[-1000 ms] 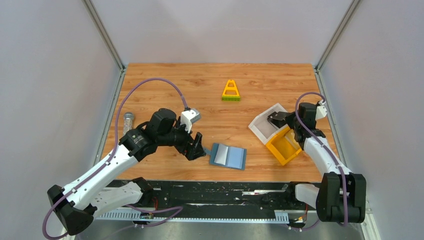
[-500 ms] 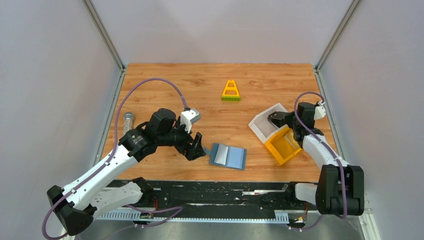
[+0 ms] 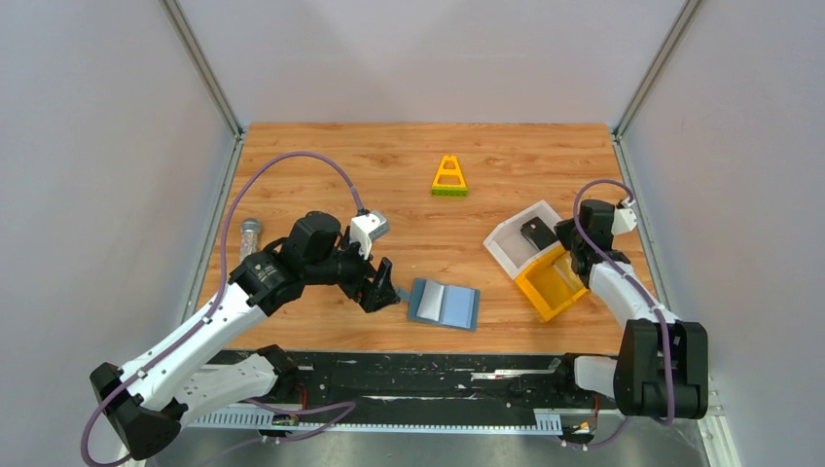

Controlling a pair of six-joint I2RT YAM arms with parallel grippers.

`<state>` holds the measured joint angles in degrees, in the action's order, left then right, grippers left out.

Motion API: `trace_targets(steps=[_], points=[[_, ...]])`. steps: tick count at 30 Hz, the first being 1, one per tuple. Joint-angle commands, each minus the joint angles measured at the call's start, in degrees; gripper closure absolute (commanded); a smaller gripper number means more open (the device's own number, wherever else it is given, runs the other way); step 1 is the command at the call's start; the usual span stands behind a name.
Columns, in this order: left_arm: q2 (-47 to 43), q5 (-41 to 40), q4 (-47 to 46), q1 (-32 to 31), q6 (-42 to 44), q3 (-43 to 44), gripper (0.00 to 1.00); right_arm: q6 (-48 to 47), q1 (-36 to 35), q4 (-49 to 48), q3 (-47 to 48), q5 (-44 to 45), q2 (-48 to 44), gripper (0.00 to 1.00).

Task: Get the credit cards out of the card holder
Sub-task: Reset both arms

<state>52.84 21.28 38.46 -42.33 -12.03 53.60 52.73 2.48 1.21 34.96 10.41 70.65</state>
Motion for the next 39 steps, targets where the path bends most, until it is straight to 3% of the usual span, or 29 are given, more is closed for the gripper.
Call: trace_targets(steps=[1, 11, 20, 24, 29, 33, 39], points=[[-0.98, -0.37, -1.11, 0.1, 1.4, -0.17, 0.0, 0.77, 0.33, 1.6, 1.04, 2.49, -2.19, 0.88], [-0.98, -1.89, -1.04, 0.09, 1.19, -0.16, 0.0, -4.33, 0.34, 7.05, 6.11, 0.2, -6.04, 0.86], [-1.26, -3.6, -3.08, 0.08, -2.01, -0.74, 0.0, -16.9, -2.15, 16.04, 12.17, -16.98, -6.13, 0.83], [-2.41, -6.68, -4.85, 0.13, -4.03, -1.68, 0.0, -21.2, -8.97, 17.31, 11.18, -21.79, -9.48, 0.76], [-4.9, -11.46, -7.29, 0.08, -7.34, -2.56, 0.0, -23.29, -20.73, 24.52, 12.46, -17.84, -12.8, 0.67], [-7.89, -12.77, -10.27, 0.09, -10.21, -3.6, 0.0, -22.03, -27.56, 28.52, 12.24, -16.32, -17.36, 0.5], [-12.25, -15.4, -13.41, 0.13, -12.8, -4.84, 0.0, -21.67, -30.21, 35.78, 13.91, -17.2, -24.75, 0.07]])
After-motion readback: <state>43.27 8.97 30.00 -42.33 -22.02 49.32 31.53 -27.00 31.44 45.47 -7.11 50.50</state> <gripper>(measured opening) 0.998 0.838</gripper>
